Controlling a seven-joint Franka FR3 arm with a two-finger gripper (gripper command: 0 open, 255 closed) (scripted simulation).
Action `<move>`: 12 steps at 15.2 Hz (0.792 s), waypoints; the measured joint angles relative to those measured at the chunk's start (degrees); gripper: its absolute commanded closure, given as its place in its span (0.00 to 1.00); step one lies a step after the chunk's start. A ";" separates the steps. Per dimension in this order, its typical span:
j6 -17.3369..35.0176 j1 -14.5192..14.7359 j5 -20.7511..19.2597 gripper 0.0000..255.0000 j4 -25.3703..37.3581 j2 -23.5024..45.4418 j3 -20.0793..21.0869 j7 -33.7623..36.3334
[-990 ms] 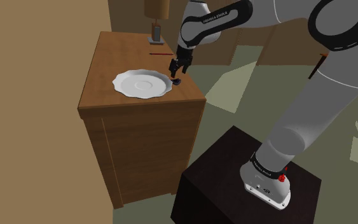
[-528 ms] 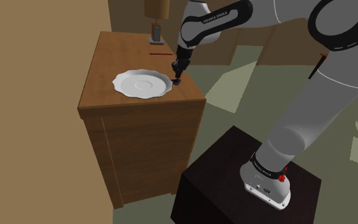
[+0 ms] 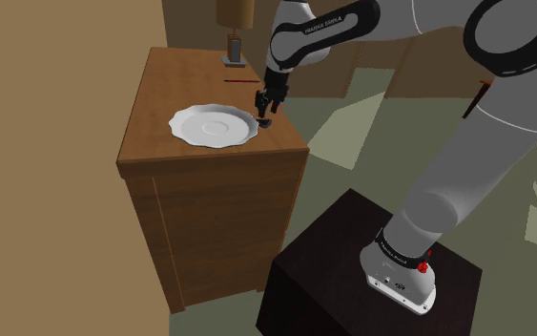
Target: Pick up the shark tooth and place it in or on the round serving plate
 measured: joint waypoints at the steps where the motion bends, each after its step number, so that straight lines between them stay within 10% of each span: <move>1: -2.78 0.26 -0.98 0.00 1.07 -0.05 0.60 8.17; 5: -14.92 1.60 -1.82 0.00 7.55 2.07 2.81 48.24; 12: -12.06 1.82 -1.92 0.00 4.65 3.28 2.98 54.31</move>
